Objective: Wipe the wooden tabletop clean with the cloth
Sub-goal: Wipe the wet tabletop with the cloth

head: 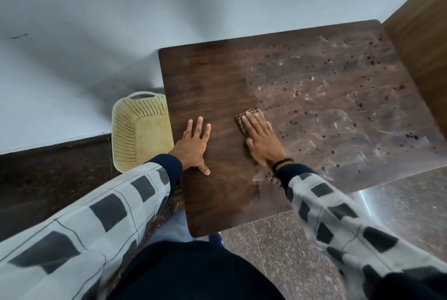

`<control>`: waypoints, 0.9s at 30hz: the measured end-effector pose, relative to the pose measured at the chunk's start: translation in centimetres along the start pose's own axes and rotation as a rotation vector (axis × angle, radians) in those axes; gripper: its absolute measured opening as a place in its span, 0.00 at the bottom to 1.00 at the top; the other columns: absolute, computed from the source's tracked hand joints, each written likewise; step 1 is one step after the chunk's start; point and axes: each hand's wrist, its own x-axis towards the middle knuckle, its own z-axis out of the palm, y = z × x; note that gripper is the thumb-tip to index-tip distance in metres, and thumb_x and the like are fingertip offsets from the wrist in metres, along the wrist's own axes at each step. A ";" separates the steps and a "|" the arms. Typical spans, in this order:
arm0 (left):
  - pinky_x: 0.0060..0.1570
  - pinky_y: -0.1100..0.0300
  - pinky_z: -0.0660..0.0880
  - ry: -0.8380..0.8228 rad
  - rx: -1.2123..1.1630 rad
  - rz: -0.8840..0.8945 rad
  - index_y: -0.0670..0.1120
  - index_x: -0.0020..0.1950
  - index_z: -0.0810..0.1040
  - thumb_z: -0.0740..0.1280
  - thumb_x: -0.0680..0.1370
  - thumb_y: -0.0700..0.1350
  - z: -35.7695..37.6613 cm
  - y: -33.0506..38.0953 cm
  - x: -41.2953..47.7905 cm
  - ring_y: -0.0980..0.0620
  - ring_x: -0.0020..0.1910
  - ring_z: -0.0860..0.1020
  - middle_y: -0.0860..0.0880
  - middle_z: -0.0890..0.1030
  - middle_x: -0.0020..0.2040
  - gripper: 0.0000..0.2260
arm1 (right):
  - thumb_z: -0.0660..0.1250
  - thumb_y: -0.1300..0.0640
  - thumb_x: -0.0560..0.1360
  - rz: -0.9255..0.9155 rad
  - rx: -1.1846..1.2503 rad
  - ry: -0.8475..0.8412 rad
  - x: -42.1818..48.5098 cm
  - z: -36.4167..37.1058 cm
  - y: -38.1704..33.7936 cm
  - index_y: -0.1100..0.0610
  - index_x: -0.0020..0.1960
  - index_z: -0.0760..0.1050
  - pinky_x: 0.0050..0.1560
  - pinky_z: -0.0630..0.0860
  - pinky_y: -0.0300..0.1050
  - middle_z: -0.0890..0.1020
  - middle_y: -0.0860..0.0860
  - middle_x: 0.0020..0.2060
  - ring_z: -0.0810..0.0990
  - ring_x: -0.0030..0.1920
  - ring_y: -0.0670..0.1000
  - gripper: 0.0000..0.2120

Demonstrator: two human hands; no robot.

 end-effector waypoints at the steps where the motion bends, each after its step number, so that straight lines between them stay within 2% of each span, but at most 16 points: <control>1: 0.74 0.36 0.54 -0.002 -0.003 -0.005 0.48 0.79 0.29 0.82 0.60 0.61 0.0 0.1 -0.1 0.37 0.75 0.28 0.46 0.21 0.74 0.70 | 0.56 0.54 0.83 0.004 0.030 0.018 -1.2 0.9 -1.2 0.52 0.84 0.47 0.79 0.49 0.65 0.47 0.50 0.83 0.41 0.82 0.53 0.32; 4: 0.73 0.36 0.55 -0.011 -0.011 -0.016 0.49 0.79 0.28 0.82 0.60 0.60 -0.1 0.2 -0.1 0.38 0.76 0.28 0.47 0.21 0.74 0.70 | 0.54 0.52 0.80 -0.219 -0.022 -0.012 -6.8 4.4 -3.5 0.51 0.84 0.49 0.81 0.46 0.60 0.49 0.48 0.83 0.43 0.82 0.52 0.33; 7: 0.73 0.36 0.57 -0.016 -0.018 -0.022 0.50 0.79 0.29 0.82 0.60 0.60 -0.3 0.2 -0.3 0.38 0.76 0.28 0.48 0.21 0.74 0.70 | 0.51 0.51 0.81 -0.410 -0.210 -0.098 -6.7 3.7 -0.9 0.48 0.83 0.42 0.81 0.42 0.58 0.47 0.47 0.82 0.42 0.82 0.52 0.34; 9: 0.72 0.35 0.58 -0.026 -0.002 -0.020 0.50 0.79 0.29 0.82 0.60 0.61 -0.6 0.3 -0.4 0.38 0.76 0.28 0.47 0.21 0.74 0.70 | 0.54 0.53 0.82 -0.284 -0.196 -0.113 -4.5 2.2 -0.2 0.48 0.82 0.40 0.81 0.42 0.61 0.47 0.48 0.82 0.41 0.82 0.52 0.34; 11: 0.72 0.34 0.58 -0.028 -0.001 -0.025 0.50 0.79 0.29 0.82 0.60 0.61 -0.6 0.4 -0.6 0.38 0.76 0.29 0.48 0.21 0.75 0.69 | 0.56 0.53 0.81 -0.026 -0.010 0.001 -3.8 1.9 -1.6 0.51 0.83 0.46 0.80 0.47 0.63 0.51 0.50 0.83 0.44 0.82 0.52 0.33; 12: 0.72 0.35 0.58 -0.027 -0.005 -0.026 0.50 0.79 0.29 0.82 0.60 0.61 -0.6 0.4 -0.7 0.38 0.76 0.29 0.48 0.21 0.75 0.69 | 0.56 0.52 0.81 0.023 0.039 0.043 -4.5 2.5 -2.8 0.52 0.83 0.48 0.80 0.48 0.64 0.52 0.50 0.83 0.44 0.82 0.53 0.34; 13: 0.72 0.35 0.58 -0.026 -0.007 -0.025 0.50 0.79 0.29 0.82 0.61 0.61 -0.7 0.4 -0.8 0.38 0.76 0.29 0.48 0.22 0.75 0.69 | 0.57 0.52 0.80 -0.008 0.035 0.045 -5.7 3.6 -3.8 0.52 0.84 0.48 0.80 0.48 0.64 0.53 0.50 0.83 0.44 0.83 0.53 0.34; 15: 0.73 0.36 0.55 -0.022 -0.006 -0.020 0.49 0.79 0.29 0.82 0.61 0.60 -0.7 0.5 -0.9 0.38 0.76 0.29 0.47 0.22 0.75 0.69 | 0.57 0.51 0.79 -0.218 -0.054 -0.017 -9.2 5.8 -4.7 0.50 0.84 0.46 0.81 0.47 0.62 0.52 0.50 0.83 0.44 0.83 0.53 0.36; 17: 0.74 0.37 0.53 -0.022 -0.009 -0.014 0.49 0.79 0.30 0.82 0.61 0.60 -0.7 0.4 -0.8 0.38 0.76 0.29 0.46 0.22 0.75 0.69 | 0.53 0.50 0.78 -0.418 -0.177 -0.108 -10.0 5.4 -2.6 0.49 0.84 0.43 0.81 0.42 0.58 0.49 0.48 0.83 0.43 0.82 0.51 0.36; 18: 0.74 0.37 0.53 -0.019 -0.010 -0.012 0.49 0.79 0.30 0.82 0.61 0.61 -0.7 0.4 -0.7 0.37 0.76 0.29 0.46 0.22 0.75 0.69 | 0.50 0.49 0.78 -0.458 -0.235 -0.122 -9.1 4.8 -1.3 0.48 0.83 0.41 0.81 0.40 0.58 0.47 0.48 0.83 0.41 0.82 0.52 0.36; 19: 0.74 0.37 0.53 -0.018 -0.008 -0.009 0.48 0.79 0.30 0.82 0.61 0.61 -0.7 0.3 -0.6 0.37 0.76 0.29 0.46 0.22 0.75 0.69 | 0.48 0.49 0.78 -0.430 -0.263 -0.134 -7.8 3.9 -0.5 0.48 0.83 0.40 0.81 0.39 0.58 0.47 0.49 0.82 0.41 0.82 0.52 0.35; 20: 0.74 0.37 0.52 -0.021 -0.002 -0.003 0.48 0.79 0.30 0.82 0.60 0.62 -0.7 0.3 -0.5 0.37 0.76 0.29 0.45 0.23 0.75 0.70 | 0.48 0.49 0.79 -0.322 -0.227 -0.129 -6.5 3.0 0.1 0.48 0.83 0.41 0.81 0.41 0.60 0.46 0.50 0.83 0.41 0.82 0.53 0.34; 22: 0.74 0.36 0.52 -0.020 0.003 -0.002 0.48 0.79 0.30 0.82 0.60 0.62 -0.5 0.1 -0.4 0.36 0.76 0.29 0.45 0.23 0.75 0.70 | 0.53 0.52 0.81 0.008 -0.071 -0.028 -4.6 2.1 -0.2 0.50 0.83 0.43 0.80 0.45 0.63 0.45 0.49 0.83 0.40 0.82 0.52 0.34; 23: 0.74 0.36 0.52 -0.019 0.000 -0.004 0.48 0.79 0.29 0.82 0.60 0.62 -0.4 0.1 -0.4 0.36 0.76 0.29 0.45 0.23 0.75 0.70 | 0.55 0.53 0.81 0.112 -0.004 0.023 -4.6 2.2 -1.1 0.51 0.84 0.44 0.80 0.46 0.63 0.45 0.48 0.83 0.40 0.82 0.52 0.35; 25: 0.74 0.35 0.53 -0.021 -0.003 -0.007 0.49 0.79 0.29 0.82 0.59 0.63 -0.3 0.0 -0.3 0.37 0.76 0.29 0.46 0.22 0.75 0.70 | 0.55 0.52 0.80 0.094 0.044 0.038 -6.7 3.8 -3.3 0.52 0.84 0.45 0.80 0.45 0.64 0.45 0.48 0.83 0.39 0.82 0.52 0.36; 27: 0.74 0.35 0.53 -0.016 0.000 -0.008 0.49 0.79 0.29 0.82 0.59 0.63 -0.2 -0.1 -0.2 0.37 0.76 0.29 0.46 0.22 0.75 0.71 | 0.53 0.49 0.80 -0.093 -0.028 -0.004 -10.5 6.1 -4.6 0.51 0.84 0.43 0.81 0.44 0.62 0.44 0.48 0.83 0.39 0.82 0.52 0.36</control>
